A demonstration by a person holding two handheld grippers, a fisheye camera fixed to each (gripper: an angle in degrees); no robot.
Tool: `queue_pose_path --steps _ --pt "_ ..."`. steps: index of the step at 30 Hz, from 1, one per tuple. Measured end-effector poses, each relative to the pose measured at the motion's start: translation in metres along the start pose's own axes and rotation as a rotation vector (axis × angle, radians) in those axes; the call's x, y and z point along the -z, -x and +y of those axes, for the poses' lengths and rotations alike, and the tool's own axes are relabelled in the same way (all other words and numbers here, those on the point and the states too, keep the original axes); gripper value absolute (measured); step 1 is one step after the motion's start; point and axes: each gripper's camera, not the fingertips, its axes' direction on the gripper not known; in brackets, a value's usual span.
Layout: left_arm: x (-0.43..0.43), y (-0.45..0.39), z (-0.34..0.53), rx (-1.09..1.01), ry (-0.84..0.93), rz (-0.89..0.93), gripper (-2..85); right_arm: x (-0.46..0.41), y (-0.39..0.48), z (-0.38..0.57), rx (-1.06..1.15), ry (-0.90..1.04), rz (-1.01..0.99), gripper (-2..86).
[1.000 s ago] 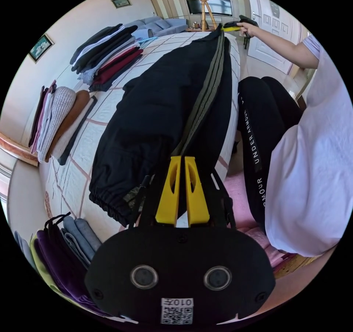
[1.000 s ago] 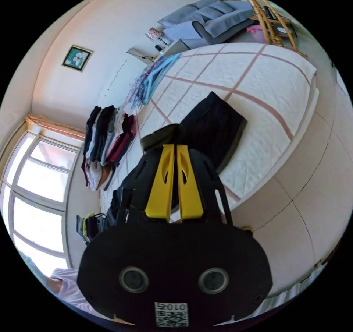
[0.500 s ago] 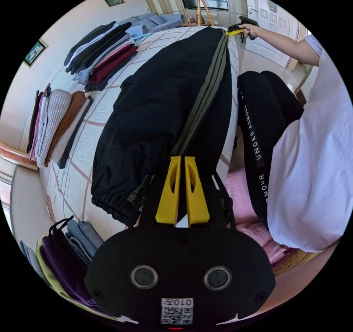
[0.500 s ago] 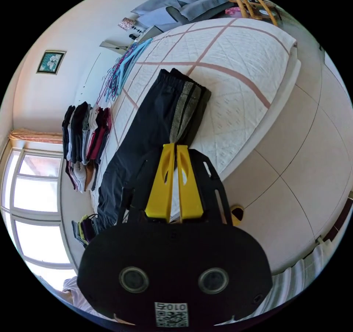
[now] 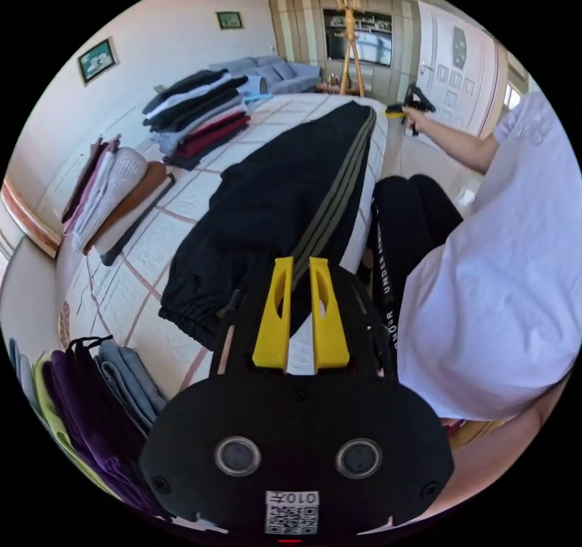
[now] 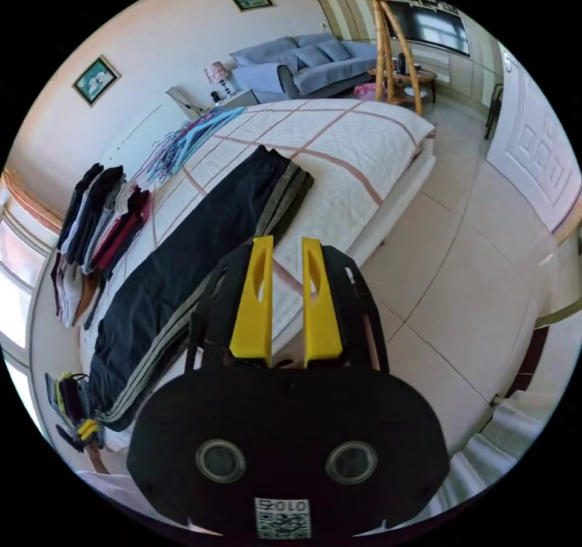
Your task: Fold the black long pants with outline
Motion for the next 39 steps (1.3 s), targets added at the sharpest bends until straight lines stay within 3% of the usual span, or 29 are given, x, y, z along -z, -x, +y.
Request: queue_pose_path --steps 2,4,8,12,18,21,28,34,39 --pt "0.033 0.03 0.0 0.091 -0.109 -0.059 7.6 0.023 0.022 0.004 0.039 -0.077 0.029 6.9" --pt "0.038 0.063 -0.003 0.189 -0.109 -0.147 9.4 0.042 0.059 0.003 0.153 -0.127 -0.046 6.9" --pt "-0.01 0.146 -0.006 0.414 0.134 -0.114 13.4 0.042 0.21 0.005 0.647 0.025 -0.433 7.6" --pt "-0.019 0.16 0.014 0.512 0.162 -0.203 15.2 0.022 0.365 0.029 0.965 0.106 -0.543 9.7" --pt "0.007 0.195 0.065 0.739 0.136 -0.19 18.7 -0.012 0.567 0.044 1.329 0.283 -0.47 11.2" --pt "0.005 0.213 0.078 0.797 0.087 -0.047 19.5 -0.032 0.638 0.042 1.415 0.371 -0.449 11.6" --pt "-0.014 0.223 0.072 0.769 0.111 0.04 18.2 -0.074 0.691 0.063 1.521 0.661 -0.432 10.3" --pt "-0.007 0.227 0.079 0.777 0.046 0.027 12.2 -0.04 0.675 0.083 1.616 0.584 -0.456 3.1" --pt "0.025 0.248 0.083 0.807 -0.139 0.092 9.5 0.021 0.68 0.045 1.497 0.312 -0.448 1.9"
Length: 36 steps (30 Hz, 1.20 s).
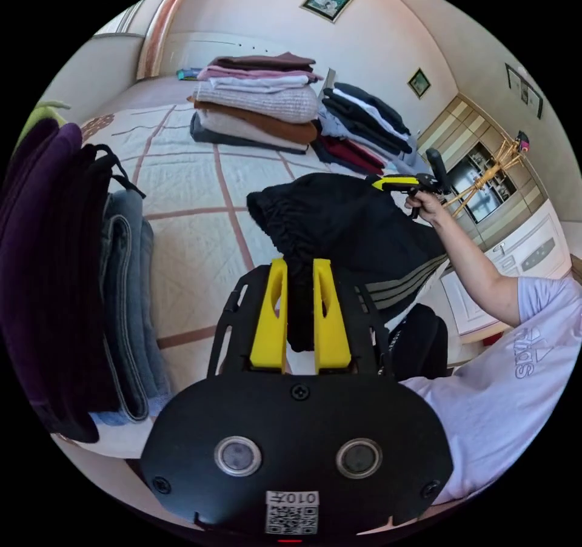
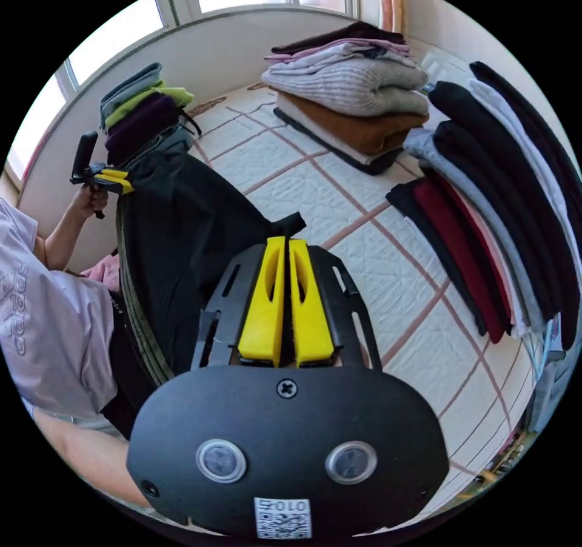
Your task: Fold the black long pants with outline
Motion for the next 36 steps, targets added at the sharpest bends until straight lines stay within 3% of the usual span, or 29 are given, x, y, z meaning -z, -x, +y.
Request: queue_pose_path --steps 3,7,11,13,16,19,22,26,34,36 --pt "-0.004 0.003 -0.012 0.012 -0.006 -0.048 8.9 0.004 0.01 -0.021 0.021 0.031 0.141 2.1" --pt "-0.055 0.015 -0.025 0.085 0.129 -0.167 9.6 -0.038 0.013 -0.029 -0.085 0.168 0.254 3.4" --pt "-0.035 -0.015 -0.009 0.037 0.056 -0.215 10.0 0.01 0.018 0.02 -0.333 -0.008 0.395 4.5" --pt "-0.024 -0.04 -0.001 -0.064 0.074 -0.307 10.1 0.041 0.029 0.052 -0.353 -0.089 0.365 4.7" --pt "-0.024 -0.097 0.019 -0.341 0.07 -0.38 10.3 0.072 0.068 0.103 -0.22 -0.164 0.141 4.9" --pt "-0.056 -0.147 0.036 -0.605 0.097 -0.377 11.0 0.062 0.12 0.145 -0.078 -0.107 0.014 4.9" --pt "-0.103 -0.169 0.038 -0.693 0.2 -0.473 11.4 0.031 0.158 0.182 -0.065 -0.029 0.037 4.6" --pt "-0.144 -0.163 0.041 -0.661 0.315 -0.305 10.9 -0.009 0.172 0.221 -0.166 0.082 -0.005 4.6" --pt "-0.142 -0.148 0.068 -0.492 0.318 -0.177 9.2 -0.006 0.194 0.268 -0.234 0.008 0.047 3.0" --pt "-0.135 -0.157 0.069 -0.488 0.319 -0.181 9.1 0.009 0.192 0.284 -0.286 -0.107 0.033 2.3"
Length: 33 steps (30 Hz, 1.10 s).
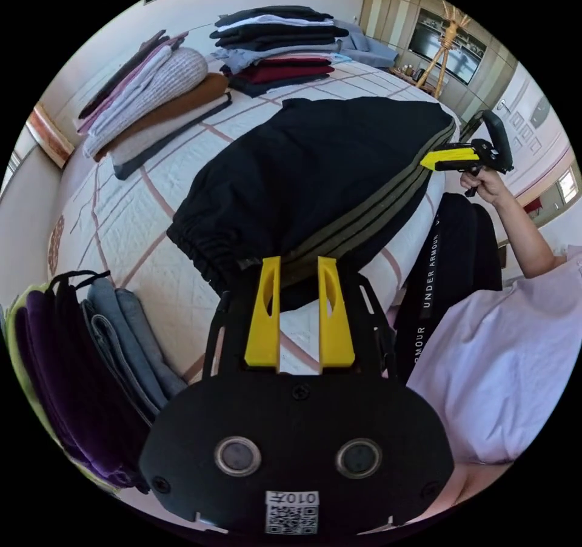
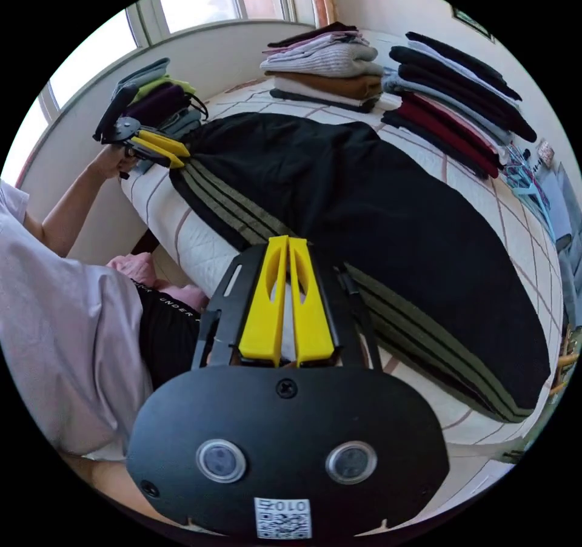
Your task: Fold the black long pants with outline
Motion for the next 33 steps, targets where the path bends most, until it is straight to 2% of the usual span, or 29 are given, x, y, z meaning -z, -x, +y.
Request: queue_pose_path --steps 2,4,5,7,8,10,12,15,18,23,26,33 --pt "0.024 -0.016 -0.001 0.01 -0.127 -0.051 8.6 0.008 -0.008 0.014 -0.079 -0.086 0.04 2.2" --pt "0.027 -0.025 -0.005 0.008 -0.206 -0.029 8.0 -0.005 -0.017 0.027 -0.127 -0.049 0.118 2.2" --pt "0.015 -0.028 -0.011 -0.003 -0.198 0.016 7.6 -0.023 -0.024 0.034 -0.113 0.064 0.109 2.1" --pt "-0.014 -0.032 -0.024 -0.014 -0.084 0.083 7.1 -0.015 -0.032 0.049 -0.132 0.027 0.041 2.0" --pt "-0.027 -0.04 -0.03 -0.023 -0.02 0.083 6.8 0.004 -0.038 0.063 -0.138 -0.05 0.025 2.0" --pt "-0.026 -0.06 -0.032 -0.049 -0.058 -0.002 6.4 0.04 -0.054 0.095 -0.237 -0.2 0.152 2.1" --pt "-0.019 -0.079 -0.033 -0.069 -0.143 -0.07 6.0 0.084 -0.093 0.155 -0.454 -0.362 0.392 2.9" --pt "-0.016 -0.107 -0.042 -0.118 -0.211 -0.118 5.6 0.127 -0.159 0.24 -0.729 -0.475 0.567 6.3" --pt "-0.016 -0.138 -0.052 -0.192 -0.23 -0.203 5.2 0.154 -0.212 0.306 -0.907 -0.531 0.672 11.4" --pt "-0.019 -0.171 -0.057 -0.212 -0.27 -0.165 4.7 0.147 -0.286 0.356 -0.937 -0.513 0.6 16.3" --pt "-0.027 -0.181 -0.059 -0.209 -0.222 -0.192 4.5 0.132 -0.317 0.366 -0.933 -0.465 0.567 17.5" --pt "-0.027 -0.189 -0.062 -0.209 -0.22 -0.169 3.9 0.113 -0.329 0.38 -0.97 -0.498 0.502 15.6"
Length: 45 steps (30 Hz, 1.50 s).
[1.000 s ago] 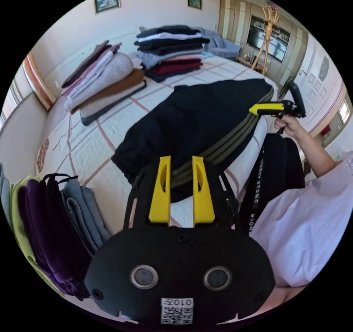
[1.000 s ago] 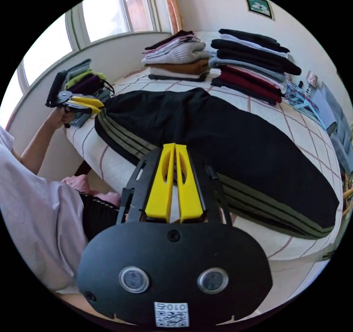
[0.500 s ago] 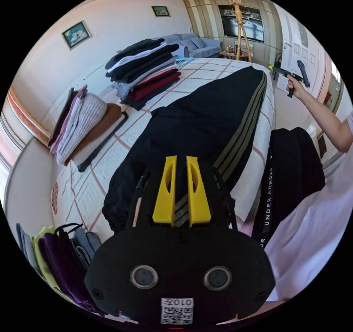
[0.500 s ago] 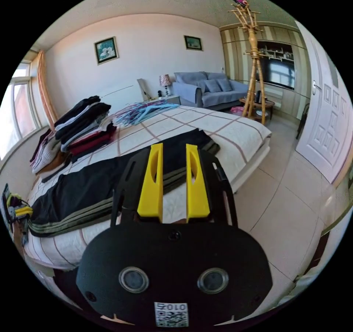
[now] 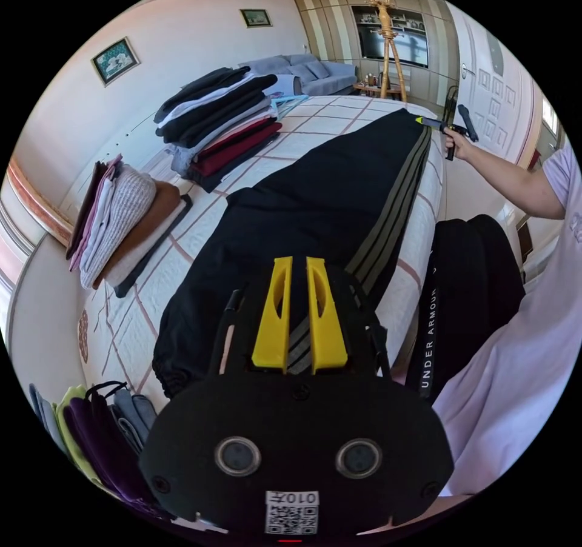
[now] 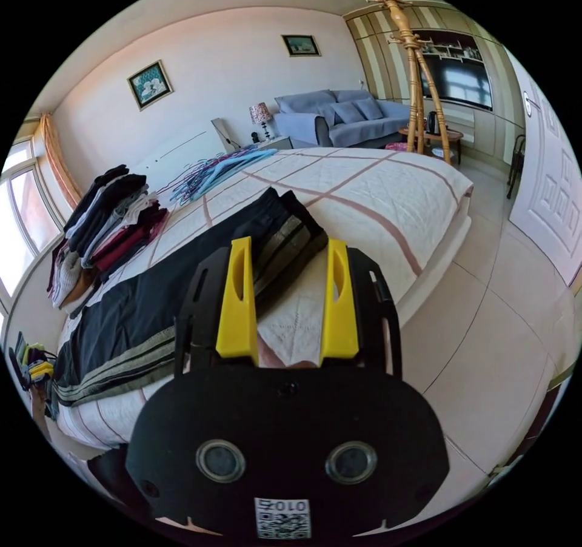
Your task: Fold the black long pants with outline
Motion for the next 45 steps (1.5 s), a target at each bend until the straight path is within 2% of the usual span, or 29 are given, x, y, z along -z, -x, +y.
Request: queue_pose_path --steps 4,6,9,13,15,19,22,24,26,33,39,45 --pt "0.0 -0.002 0.001 -0.014 -0.01 0.023 3.3 0.003 -0.001 0.009 -0.11 -0.004 -0.021 10.5" --pt "0.002 -0.004 0.002 -0.023 -0.019 0.036 3.1 0.009 -0.011 0.005 -0.214 0.059 -0.149 6.5" --pt "0.009 -0.004 0.009 -0.036 -0.043 0.043 2.7 0.03 -0.002 -0.011 -0.26 0.062 -0.305 5.1" --pt "0.02 0.014 0.021 0.036 -0.078 0.071 2.4 0.083 0.083 -0.037 -0.026 0.012 -0.261 4.8" --pt "0.025 0.025 0.024 0.08 -0.107 0.103 2.2 0.125 0.17 -0.032 0.2 -0.057 -0.24 4.8" --pt "0.032 0.044 0.027 0.113 -0.165 0.16 2.1 0.159 0.312 0.022 0.501 -0.143 -0.23 4.9" --pt "0.038 0.048 0.029 0.083 -0.165 0.149 2.3 0.126 0.412 0.092 0.707 -0.06 -0.192 4.9" --pt "0.043 0.051 0.033 0.066 -0.165 0.131 2.4 0.069 0.465 0.147 0.86 0.162 -0.081 4.8" --pt "0.05 0.06 0.043 0.069 -0.17 0.133 2.6 0.045 0.484 0.172 0.91 0.273 -0.03 4.8" --pt "0.05 0.103 0.079 0.177 -0.157 0.217 4.1 0.074 0.515 0.131 0.807 0.175 -0.051 4.9" --pt "0.068 0.136 0.108 0.24 -0.108 0.078 5.6 0.051 0.537 0.156 0.886 0.261 -0.023 5.0" --pt "0.087 0.2 0.158 0.451 -0.121 0.017 7.0 0.051 0.558 0.157 0.912 0.245 -0.002 5.2"
